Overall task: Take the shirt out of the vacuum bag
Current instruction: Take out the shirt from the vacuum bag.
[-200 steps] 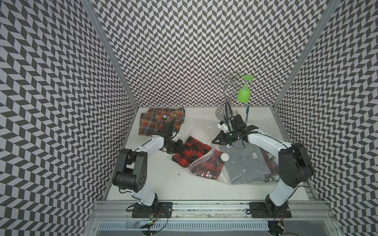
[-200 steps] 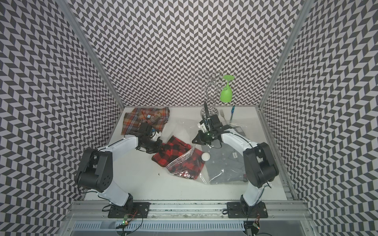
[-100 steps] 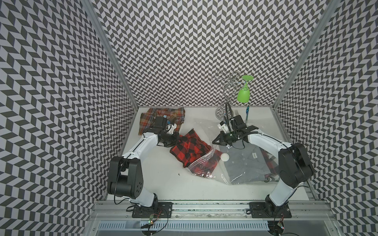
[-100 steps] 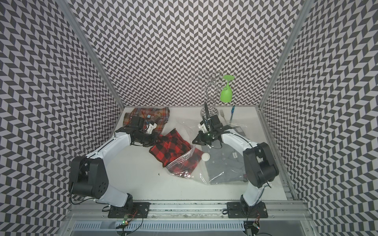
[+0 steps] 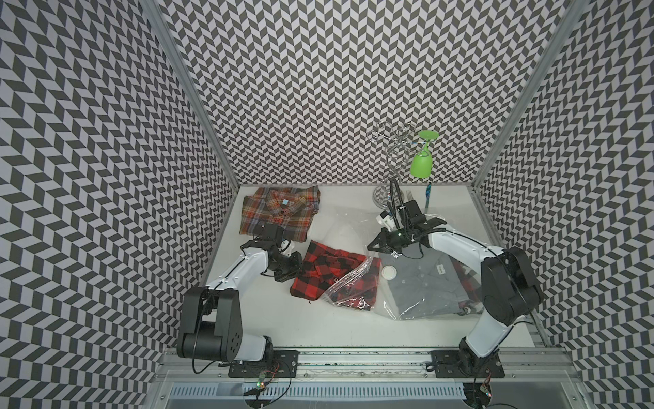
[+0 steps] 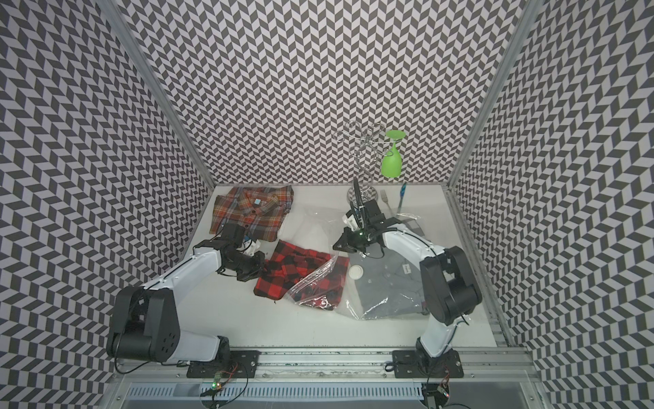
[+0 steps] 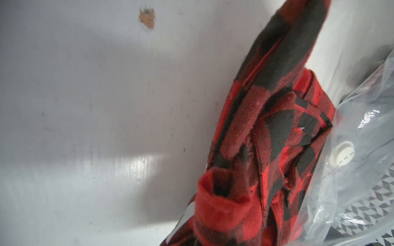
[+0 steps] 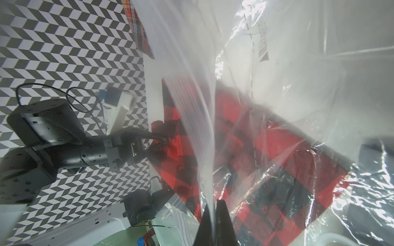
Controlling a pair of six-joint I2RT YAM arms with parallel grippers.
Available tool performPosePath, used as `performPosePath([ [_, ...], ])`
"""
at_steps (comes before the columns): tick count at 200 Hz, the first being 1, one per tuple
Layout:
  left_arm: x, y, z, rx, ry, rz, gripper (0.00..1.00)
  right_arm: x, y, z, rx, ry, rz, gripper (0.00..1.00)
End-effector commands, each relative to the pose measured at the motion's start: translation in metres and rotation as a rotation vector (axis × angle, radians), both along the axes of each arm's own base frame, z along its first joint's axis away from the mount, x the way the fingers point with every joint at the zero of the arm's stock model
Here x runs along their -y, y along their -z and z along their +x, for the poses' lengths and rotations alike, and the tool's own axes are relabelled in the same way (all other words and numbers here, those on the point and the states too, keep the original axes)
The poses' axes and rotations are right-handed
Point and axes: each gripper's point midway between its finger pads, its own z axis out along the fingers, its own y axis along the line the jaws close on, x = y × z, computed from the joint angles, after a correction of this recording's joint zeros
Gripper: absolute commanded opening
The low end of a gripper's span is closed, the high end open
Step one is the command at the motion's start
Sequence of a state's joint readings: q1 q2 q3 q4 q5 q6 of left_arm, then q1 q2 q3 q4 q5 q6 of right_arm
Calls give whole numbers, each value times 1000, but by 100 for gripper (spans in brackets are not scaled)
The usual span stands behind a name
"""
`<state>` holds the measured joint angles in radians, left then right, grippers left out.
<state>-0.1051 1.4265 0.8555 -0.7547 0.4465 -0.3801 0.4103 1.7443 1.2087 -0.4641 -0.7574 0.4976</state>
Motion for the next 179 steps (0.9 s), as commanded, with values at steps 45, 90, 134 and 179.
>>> performPosePath([
  [45, -9, 19, -3, -41, 25, 158, 37, -1, 1, 9, 29, -4, 2, 0],
  [90, -12, 17, 8, 10, 42, 219, 60, 0, 1, 6, 28, -8, 0, 0],
  [134, -3, 18, 13, 24, 122, 267, 78, -5, 0, 7, 26, -14, 10, 0],
  [179, -10, 36, 19, -34, 138, 362, 78, -10, -2, 5, 30, -27, 14, 0],
])
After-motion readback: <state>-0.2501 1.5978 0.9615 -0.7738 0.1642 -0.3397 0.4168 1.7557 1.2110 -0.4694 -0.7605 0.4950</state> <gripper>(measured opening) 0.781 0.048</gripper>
